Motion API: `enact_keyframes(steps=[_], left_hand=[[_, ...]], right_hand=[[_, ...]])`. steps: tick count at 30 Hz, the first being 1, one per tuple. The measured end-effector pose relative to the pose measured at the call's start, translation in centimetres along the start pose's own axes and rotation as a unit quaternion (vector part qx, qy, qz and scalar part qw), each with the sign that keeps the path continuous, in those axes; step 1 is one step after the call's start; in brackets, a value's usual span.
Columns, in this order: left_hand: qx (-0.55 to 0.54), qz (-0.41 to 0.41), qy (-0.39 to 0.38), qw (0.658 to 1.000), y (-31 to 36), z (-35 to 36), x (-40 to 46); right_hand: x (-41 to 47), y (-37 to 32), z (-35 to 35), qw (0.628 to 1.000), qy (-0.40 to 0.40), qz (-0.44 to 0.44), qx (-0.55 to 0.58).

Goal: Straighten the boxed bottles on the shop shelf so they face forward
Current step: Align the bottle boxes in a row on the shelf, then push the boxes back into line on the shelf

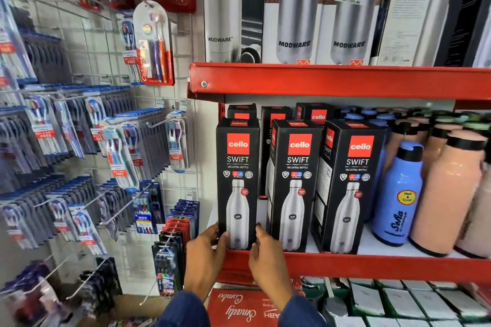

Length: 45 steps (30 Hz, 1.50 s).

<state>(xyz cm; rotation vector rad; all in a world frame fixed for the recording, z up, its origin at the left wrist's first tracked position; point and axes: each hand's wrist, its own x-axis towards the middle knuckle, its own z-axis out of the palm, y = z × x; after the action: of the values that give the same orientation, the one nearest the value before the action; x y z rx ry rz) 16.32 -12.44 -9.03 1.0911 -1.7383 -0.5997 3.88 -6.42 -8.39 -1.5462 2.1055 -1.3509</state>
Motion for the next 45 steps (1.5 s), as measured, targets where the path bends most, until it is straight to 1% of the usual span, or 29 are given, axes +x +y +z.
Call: enact_keyframes(steps=[3,10,16,18,20,22,24,25,27,28,30,33,35,43,45], left_hand=[[0.004,-0.006,-0.007,1.000,0.2,-0.4,-0.5],[0.025,-0.002,0.008,1.000,0.2,-0.5,-1.1],[0.045,-0.028,0.021,0.998,0.1,-0.2,-1.4],[0.048,-0.028,0.048,0.997,0.1,-0.1,-1.8],[0.041,-0.009,0.087,0.995,0.5,-0.2,-2.2],[0.017,0.031,0.130,0.991,1.8,-0.2,-2.8],[-0.013,0.065,0.144,0.987,3.6,0.2,-3.5],[-0.024,0.077,0.137,0.987,4.5,0.6,-3.8],[-0.046,0.084,0.098,0.991,5.8,1.8,-4.2],[-0.052,0.080,0.075,0.993,6.2,2.6,-4.4],[-0.045,0.067,0.031,0.996,6.6,4.0,-4.6],[-0.019,0.043,-0.031,0.998,6.9,5.9,-4.7],[0.002,0.029,-0.053,0.998,7.3,6.6,-4.8],[0.014,0.015,-0.076,0.997,8.3,7.6,-4.3],[0.014,0.001,-0.080,0.997,8.0,7.8,-4.2]], right_hand=[[-0.5,-0.1,-0.5,1.000,-0.005,-0.009,-0.007],[-0.9,-0.4,-1.4,0.999,-0.016,-0.019,-0.026],[-1.1,0.3,-1.8,0.999,-0.031,-0.020,0.004],[-1.3,0.8,-2.1,1.000,-0.015,-0.022,0.012],[-1.9,1.4,-2.9,0.999,0.017,-0.011,0.040],[-2.4,2.0,-4.1,0.996,0.066,-0.006,0.062],[-2.5,3.0,-5.4,0.989,0.123,0.000,0.081],[-2.5,3.5,-5.9,0.984,0.150,0.006,0.096],[-2.3,4.4,-6.9,0.973,0.201,0.015,0.116],[-2.4,4.7,-7.4,0.969,0.217,0.017,0.118],[-2.4,5.1,-7.8,0.967,0.223,0.017,0.119],[-2.3,5.8,-7.8,0.976,0.192,0.027,0.101],[-2.0,6.3,-7.6,0.981,0.166,0.038,0.091],[-0.7,6.5,-8.4,0.995,0.072,0.053,0.039],[-0.6,6.7,-8.4,0.996,0.065,0.048,0.039]])
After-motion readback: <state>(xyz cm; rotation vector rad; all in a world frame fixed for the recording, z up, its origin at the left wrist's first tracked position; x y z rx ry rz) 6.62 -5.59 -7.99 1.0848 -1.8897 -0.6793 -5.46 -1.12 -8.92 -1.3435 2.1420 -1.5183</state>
